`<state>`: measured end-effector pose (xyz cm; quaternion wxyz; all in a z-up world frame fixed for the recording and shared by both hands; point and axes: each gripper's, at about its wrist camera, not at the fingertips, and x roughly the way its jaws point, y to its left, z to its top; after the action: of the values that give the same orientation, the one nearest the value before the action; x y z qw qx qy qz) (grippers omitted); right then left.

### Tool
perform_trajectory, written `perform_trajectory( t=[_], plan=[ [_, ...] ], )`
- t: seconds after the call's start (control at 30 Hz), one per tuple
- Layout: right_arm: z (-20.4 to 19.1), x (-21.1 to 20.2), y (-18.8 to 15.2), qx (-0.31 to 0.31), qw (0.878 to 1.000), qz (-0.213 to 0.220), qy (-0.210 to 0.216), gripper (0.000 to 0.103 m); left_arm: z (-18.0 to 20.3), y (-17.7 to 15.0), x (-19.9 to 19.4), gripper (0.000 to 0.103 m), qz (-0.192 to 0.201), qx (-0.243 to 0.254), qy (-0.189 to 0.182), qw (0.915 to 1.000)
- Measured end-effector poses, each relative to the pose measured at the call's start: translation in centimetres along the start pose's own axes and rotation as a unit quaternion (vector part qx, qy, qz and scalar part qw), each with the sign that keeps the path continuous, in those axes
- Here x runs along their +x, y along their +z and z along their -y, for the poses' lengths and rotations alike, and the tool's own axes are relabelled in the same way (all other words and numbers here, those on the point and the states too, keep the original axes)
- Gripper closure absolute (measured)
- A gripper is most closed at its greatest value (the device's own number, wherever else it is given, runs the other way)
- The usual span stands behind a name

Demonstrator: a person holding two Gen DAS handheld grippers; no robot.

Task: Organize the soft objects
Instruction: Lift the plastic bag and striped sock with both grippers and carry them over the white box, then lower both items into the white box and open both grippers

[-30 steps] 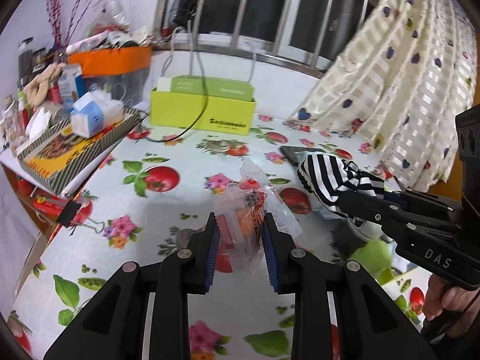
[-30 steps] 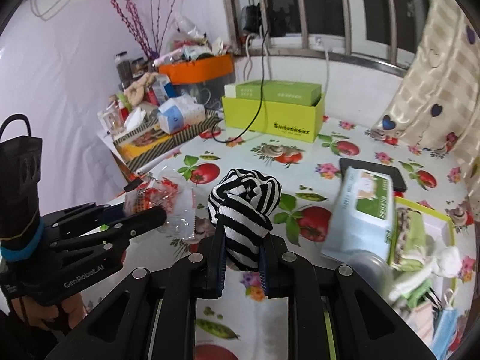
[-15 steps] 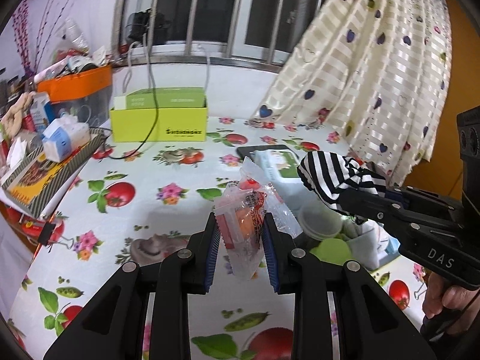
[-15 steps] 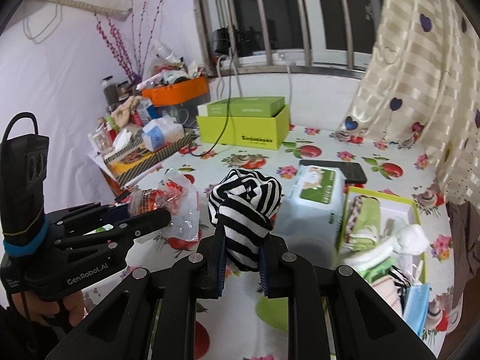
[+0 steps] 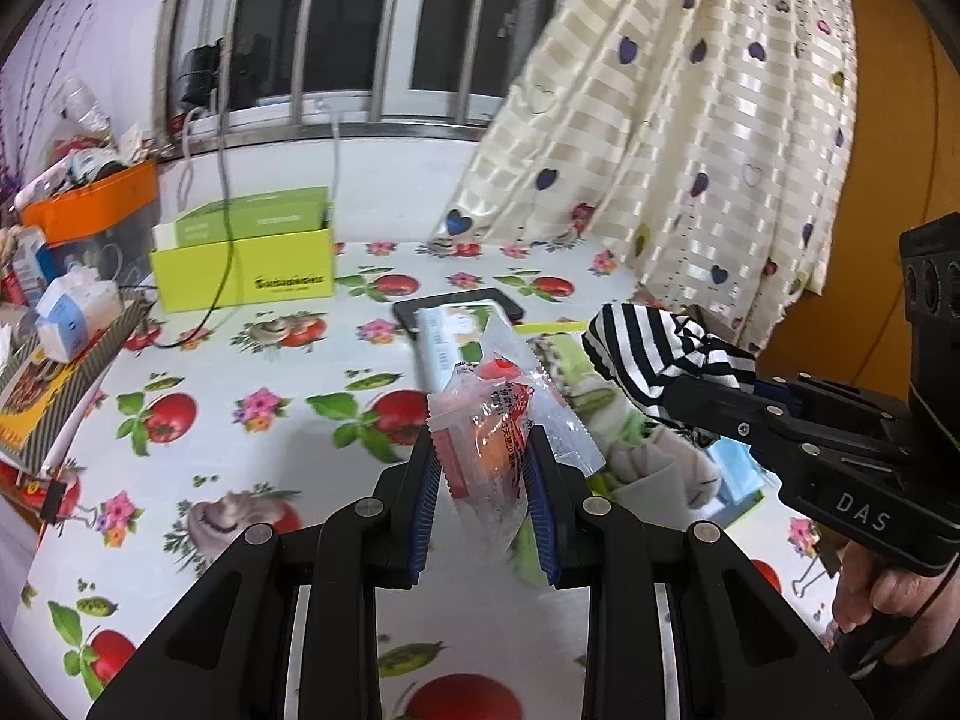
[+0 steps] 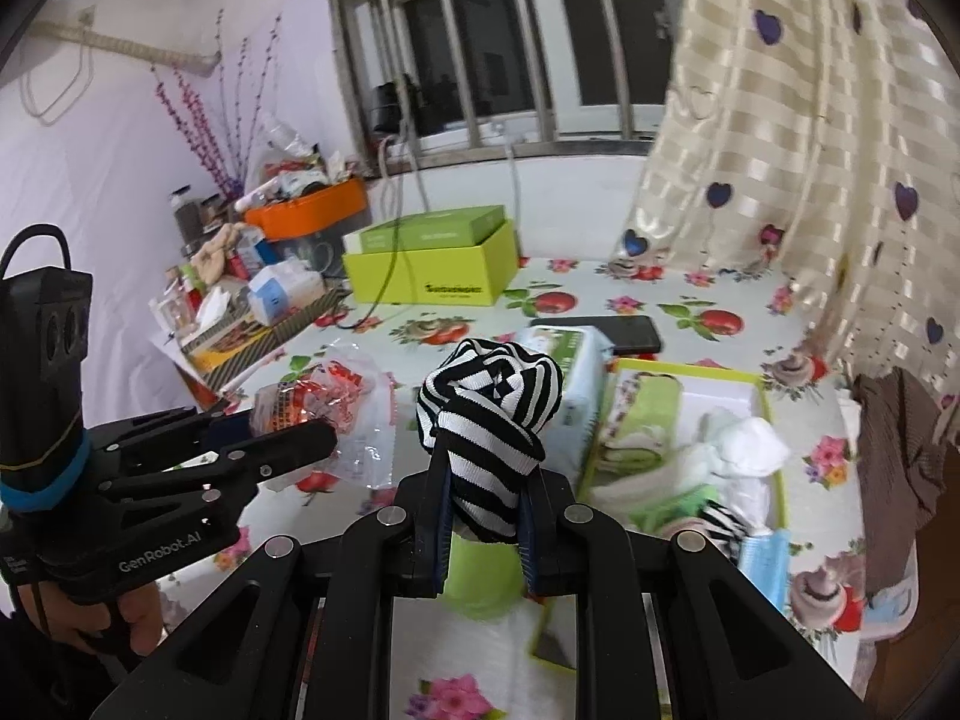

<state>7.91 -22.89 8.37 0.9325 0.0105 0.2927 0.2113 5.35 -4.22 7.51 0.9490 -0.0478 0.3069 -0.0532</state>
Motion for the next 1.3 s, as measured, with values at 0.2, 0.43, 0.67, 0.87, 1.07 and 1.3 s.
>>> perform_trajectory(
  t=[0.2, 0.43, 0.67, 0.87, 1.07, 1.3],
  plan=[
    [3.8, -1.8, -0.9, 0.029, 0.999, 0.007, -0.034, 0.086, 2.8, 0.8, 0.9, 0.074, 0.0, 0.02, -0.02, 0.9996],
    [7.7, -3.0, -1.9, 0.057, 0.996, 0.008, -0.066, 0.086, 5.2, 1.3, 2.2, 0.074, -0.007, 0.036, -0.036, 0.9987],
    [10.0, -2.1, -2.7, 0.068, 0.995, -0.005, -0.076, 0.086, 7.0, 1.6, 4.1, 0.074, -0.021, 0.051, -0.046, 0.9975],
    [11.2, 0.0, -3.1, 0.069, 0.994, -0.027, -0.078, 0.086, 7.7, 1.7, 6.0, 0.074, -0.037, 0.055, -0.049, 0.9966],
    [12.3, 2.4, -3.4, 0.066, 0.993, -0.051, -0.082, 0.086, 8.2, 2.0, 8.5, 0.074, -0.055, 0.058, -0.052, 0.9954],
    [13.3, 4.6, -4.1, 0.068, 0.991, -0.077, -0.082, 0.085, 8.7, 1.9, 11.3, 0.074, -0.081, 0.059, -0.057, 0.9933]
  ],
)
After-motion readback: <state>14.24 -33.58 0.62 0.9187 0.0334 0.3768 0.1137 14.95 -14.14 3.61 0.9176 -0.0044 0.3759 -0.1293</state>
